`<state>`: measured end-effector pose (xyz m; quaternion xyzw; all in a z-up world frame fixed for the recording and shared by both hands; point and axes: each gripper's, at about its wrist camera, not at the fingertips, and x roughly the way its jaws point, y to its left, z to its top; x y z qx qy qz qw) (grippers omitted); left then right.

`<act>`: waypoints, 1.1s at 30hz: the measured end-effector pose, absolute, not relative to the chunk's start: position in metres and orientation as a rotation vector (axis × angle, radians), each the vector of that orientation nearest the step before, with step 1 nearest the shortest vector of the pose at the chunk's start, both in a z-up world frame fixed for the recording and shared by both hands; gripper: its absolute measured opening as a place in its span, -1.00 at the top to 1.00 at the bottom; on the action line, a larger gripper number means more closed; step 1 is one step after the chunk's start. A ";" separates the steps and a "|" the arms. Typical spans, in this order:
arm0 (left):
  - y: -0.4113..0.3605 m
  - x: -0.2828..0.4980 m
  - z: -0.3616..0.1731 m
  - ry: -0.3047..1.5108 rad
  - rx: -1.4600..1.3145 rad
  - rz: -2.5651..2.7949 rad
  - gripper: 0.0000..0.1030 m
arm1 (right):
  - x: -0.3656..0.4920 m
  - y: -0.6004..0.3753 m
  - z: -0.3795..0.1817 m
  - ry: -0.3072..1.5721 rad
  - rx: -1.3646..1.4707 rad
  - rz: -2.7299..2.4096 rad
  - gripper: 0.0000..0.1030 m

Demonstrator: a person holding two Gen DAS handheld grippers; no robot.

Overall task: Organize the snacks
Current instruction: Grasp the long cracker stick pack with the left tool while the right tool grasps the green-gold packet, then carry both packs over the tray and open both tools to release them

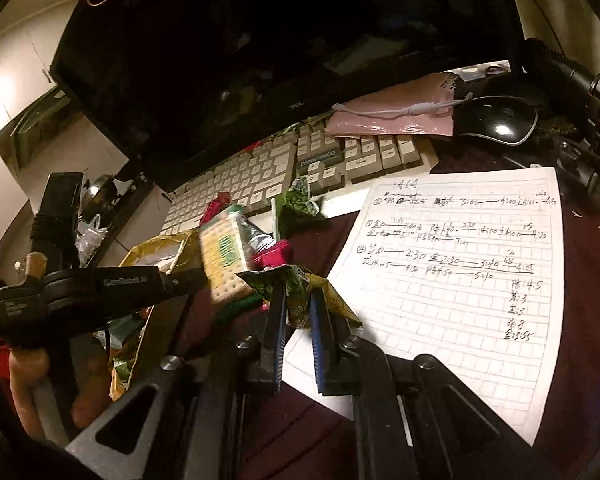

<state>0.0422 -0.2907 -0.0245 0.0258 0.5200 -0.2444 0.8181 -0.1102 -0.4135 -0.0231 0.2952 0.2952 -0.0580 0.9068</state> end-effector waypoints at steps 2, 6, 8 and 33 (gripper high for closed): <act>-0.287 0.045 -0.029 1.097 0.039 -0.521 0.99 | -0.111 -0.412 -0.025 0.606 0.610 -0.108 0.81; -0.278 0.051 -0.031 1.131 -0.047 -0.540 0.70 | -0.110 -0.410 -0.027 0.607 0.606 -0.099 0.81; -0.282 0.053 -0.027 1.123 -0.039 -0.522 -0.11 | -0.108 -0.412 -0.030 0.618 0.617 -0.104 0.81; -0.239 -0.001 0.023 1.065 -0.090 -0.727 0.59 | -0.112 -0.409 -0.027 0.618 0.584 -0.115 0.81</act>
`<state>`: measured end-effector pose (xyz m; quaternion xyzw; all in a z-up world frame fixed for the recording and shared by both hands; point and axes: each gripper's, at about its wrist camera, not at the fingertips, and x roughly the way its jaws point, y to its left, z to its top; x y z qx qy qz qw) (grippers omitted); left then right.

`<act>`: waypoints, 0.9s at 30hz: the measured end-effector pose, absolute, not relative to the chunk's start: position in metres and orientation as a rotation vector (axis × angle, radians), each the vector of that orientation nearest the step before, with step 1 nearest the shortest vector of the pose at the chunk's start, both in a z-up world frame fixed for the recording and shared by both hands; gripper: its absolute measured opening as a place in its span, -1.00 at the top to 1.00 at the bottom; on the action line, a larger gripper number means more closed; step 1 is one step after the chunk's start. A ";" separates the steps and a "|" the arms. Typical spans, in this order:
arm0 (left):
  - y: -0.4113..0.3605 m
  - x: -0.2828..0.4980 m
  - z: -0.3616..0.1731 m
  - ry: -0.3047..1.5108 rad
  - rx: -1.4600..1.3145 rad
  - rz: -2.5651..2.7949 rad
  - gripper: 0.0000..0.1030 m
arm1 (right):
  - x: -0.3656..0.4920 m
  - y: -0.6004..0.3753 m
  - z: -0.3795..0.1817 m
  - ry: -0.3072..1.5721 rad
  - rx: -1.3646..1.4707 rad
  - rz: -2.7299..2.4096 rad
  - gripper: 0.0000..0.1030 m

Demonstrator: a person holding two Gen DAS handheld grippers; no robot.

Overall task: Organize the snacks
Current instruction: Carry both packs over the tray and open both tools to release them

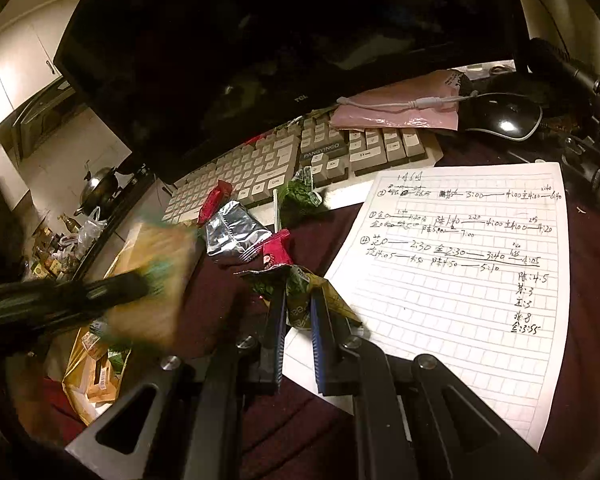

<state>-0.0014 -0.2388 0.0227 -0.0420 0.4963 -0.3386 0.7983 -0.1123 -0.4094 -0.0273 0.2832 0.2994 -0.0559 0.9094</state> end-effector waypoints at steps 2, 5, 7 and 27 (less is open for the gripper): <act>-0.216 -0.014 0.032 1.049 -0.131 -0.739 0.59 | -0.113 -0.408 -0.026 0.611 0.574 -0.110 0.81; -0.174 -0.023 0.050 1.007 -0.174 -0.732 0.59 | -0.113 -0.402 -0.022 0.604 0.548 -0.098 0.81; -0.147 -0.020 0.054 0.980 -0.182 -0.684 0.59 | -0.112 -0.393 -0.016 0.595 0.533 -0.075 0.81; -0.074 -0.006 0.001 1.021 -0.223 -0.518 0.57 | -0.019 -0.226 -0.001 0.732 0.305 0.291 0.81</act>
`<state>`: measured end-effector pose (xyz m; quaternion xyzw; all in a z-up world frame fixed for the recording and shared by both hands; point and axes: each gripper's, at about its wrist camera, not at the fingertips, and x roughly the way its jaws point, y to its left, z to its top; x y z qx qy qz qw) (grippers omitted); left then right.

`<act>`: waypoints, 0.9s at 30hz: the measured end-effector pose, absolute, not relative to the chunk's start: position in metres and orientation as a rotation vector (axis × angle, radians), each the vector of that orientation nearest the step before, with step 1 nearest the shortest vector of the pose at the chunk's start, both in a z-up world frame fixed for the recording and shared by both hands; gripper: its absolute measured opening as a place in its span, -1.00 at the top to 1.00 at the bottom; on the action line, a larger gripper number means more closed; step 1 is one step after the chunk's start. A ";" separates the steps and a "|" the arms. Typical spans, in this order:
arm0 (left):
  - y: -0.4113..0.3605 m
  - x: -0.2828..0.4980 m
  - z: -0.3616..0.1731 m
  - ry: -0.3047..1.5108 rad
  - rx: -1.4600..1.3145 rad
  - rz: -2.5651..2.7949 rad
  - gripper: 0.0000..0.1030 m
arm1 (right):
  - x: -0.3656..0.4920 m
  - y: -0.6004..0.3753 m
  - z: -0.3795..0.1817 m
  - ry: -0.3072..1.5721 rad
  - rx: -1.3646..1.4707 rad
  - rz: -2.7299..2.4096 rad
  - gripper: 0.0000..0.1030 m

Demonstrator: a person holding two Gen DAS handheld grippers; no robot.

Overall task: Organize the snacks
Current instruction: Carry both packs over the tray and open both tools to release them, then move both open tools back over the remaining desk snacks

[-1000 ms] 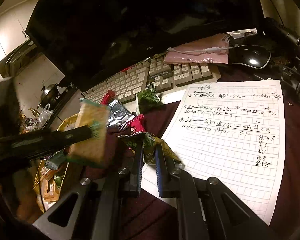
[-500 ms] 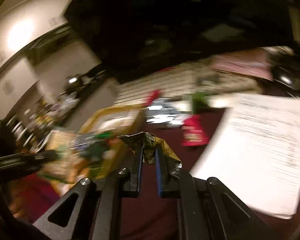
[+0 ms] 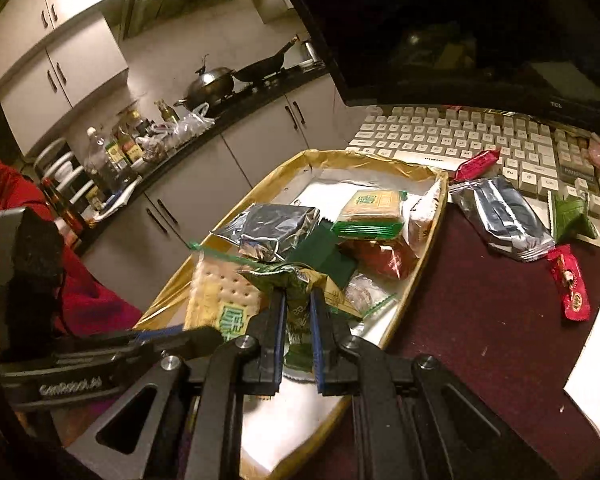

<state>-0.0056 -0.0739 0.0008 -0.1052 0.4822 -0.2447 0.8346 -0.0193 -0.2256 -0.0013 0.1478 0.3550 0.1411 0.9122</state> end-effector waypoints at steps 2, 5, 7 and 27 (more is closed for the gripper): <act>-0.070 -0.007 0.001 1.014 -0.219 -0.515 0.56 | -0.018 -0.222 -0.003 0.736 0.295 0.287 0.80; -0.066 -0.010 0.001 0.999 -0.218 -0.498 0.42 | -0.017 -0.221 -0.005 0.749 0.308 0.288 0.74; -0.065 -0.011 0.004 0.988 -0.218 -0.499 0.07 | -0.020 -0.224 -0.004 0.750 0.326 0.289 0.71; -0.133 -0.021 0.051 0.845 -0.008 -0.662 -0.55 | -0.028 -0.355 -0.015 0.740 0.576 -0.005 -0.08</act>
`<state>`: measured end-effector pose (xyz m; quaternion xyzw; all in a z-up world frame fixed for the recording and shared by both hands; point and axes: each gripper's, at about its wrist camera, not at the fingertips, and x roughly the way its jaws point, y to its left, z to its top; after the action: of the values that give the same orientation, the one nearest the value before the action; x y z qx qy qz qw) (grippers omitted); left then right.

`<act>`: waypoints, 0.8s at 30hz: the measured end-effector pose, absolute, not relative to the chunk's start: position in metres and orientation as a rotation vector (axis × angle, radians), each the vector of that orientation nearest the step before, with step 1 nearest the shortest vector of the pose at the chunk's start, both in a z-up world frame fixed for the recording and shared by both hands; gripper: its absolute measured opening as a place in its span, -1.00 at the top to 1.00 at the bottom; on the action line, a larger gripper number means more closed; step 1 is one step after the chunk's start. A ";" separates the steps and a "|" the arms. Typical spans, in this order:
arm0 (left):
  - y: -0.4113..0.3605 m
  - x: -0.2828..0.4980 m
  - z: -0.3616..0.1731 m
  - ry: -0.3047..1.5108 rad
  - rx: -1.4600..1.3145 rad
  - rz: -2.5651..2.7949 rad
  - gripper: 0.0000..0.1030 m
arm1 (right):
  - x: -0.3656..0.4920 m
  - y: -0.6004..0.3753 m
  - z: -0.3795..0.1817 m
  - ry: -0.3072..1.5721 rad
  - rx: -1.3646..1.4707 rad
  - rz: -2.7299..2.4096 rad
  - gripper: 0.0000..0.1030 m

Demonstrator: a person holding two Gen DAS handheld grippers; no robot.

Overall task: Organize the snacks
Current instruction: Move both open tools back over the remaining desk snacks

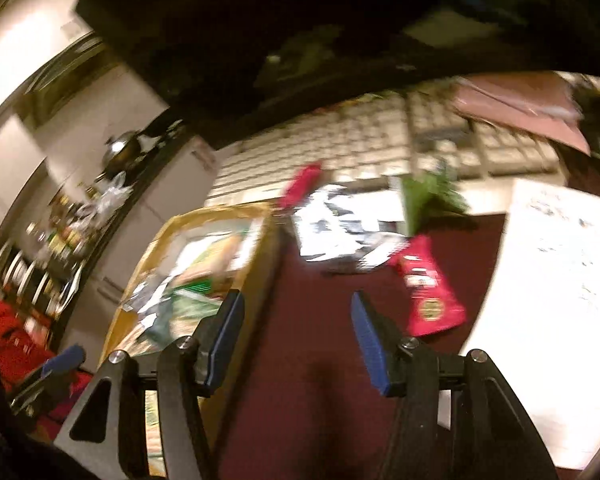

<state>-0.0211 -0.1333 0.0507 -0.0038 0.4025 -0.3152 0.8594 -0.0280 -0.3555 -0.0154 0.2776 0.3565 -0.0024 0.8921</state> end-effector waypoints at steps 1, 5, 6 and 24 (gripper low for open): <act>-0.141 -0.020 0.051 0.854 -0.005 -0.680 -0.56 | -0.028 -0.360 -0.017 0.744 0.577 -0.017 -0.08; -0.173 -0.014 0.056 0.872 0.044 -0.716 -0.56 | -0.027 -0.375 -0.019 0.752 0.601 -0.055 -0.08; -0.180 -0.011 0.056 0.881 0.048 -0.717 -0.56 | -0.026 -0.379 -0.018 0.754 0.609 -0.050 -0.08; -0.230 0.019 0.039 0.962 0.101 -0.693 -0.56 | -0.019 -0.420 -0.039 0.793 0.660 -0.106 -0.08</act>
<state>0.0185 -0.2295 0.0389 0.0474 0.4531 -0.3265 0.8282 -0.0194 -0.4195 -0.0386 0.3154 0.3791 -0.0507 0.8685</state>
